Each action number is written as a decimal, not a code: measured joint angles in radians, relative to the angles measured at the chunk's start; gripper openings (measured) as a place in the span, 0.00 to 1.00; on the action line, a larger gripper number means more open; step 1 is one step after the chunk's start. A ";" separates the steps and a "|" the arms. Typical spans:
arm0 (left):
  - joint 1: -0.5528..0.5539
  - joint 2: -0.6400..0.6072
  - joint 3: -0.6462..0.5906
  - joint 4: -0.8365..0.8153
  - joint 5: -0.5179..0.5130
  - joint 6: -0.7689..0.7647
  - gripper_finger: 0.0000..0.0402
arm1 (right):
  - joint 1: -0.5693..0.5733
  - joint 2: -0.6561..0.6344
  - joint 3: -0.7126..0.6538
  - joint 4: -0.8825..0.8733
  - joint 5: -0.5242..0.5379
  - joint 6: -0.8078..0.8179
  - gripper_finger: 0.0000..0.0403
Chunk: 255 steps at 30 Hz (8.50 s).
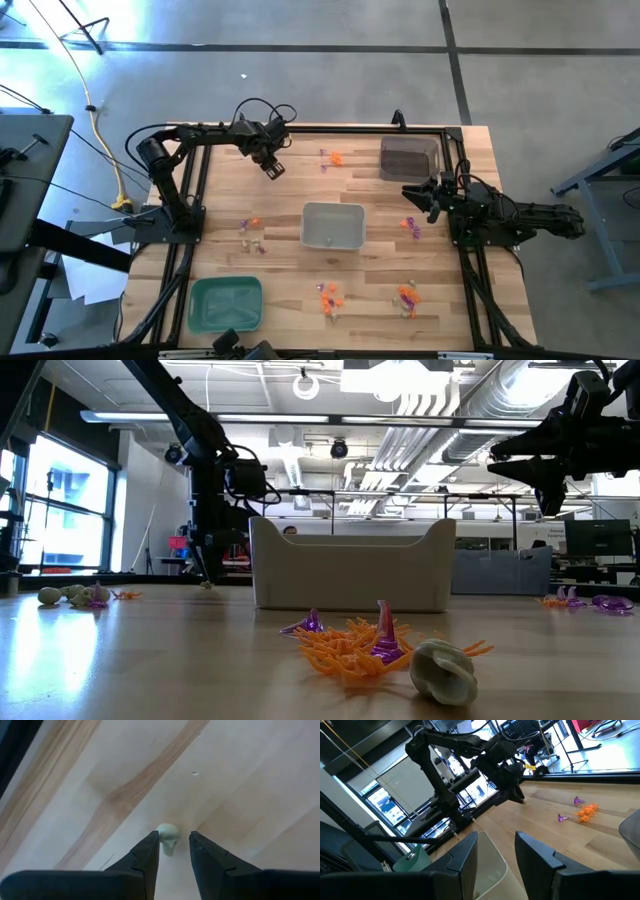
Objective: Sort Halloween decoration
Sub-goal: Put the white skull toy into the white bin
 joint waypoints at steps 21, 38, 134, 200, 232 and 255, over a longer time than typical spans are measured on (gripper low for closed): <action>-0.003 0.060 0.003 0.004 0.049 -0.035 0.22 | 0.000 0.000 0.000 0.000 0.000 0.000 0.31; -0.011 0.050 0.001 -0.027 0.040 -0.097 0.08 | 0.000 0.000 0.000 0.000 0.000 0.000 0.31; -0.870 0.011 0.480 -0.623 -0.072 -1.025 0.35 | 0.000 0.000 0.000 0.000 0.000 0.000 0.31; -0.785 -0.413 -0.430 -0.128 0.084 -1.183 0.35 | 0.000 0.000 0.000 0.000 0.000 0.000 0.31; -0.833 -0.391 -0.428 -0.077 0.082 -1.291 0.12 | 0.000 0.000 0.000 0.000 0.000 0.000 0.31; -0.861 -0.374 -0.477 -0.023 0.088 -1.326 0.17 | 0.000 0.000 0.000 0.000 0.000 0.000 0.31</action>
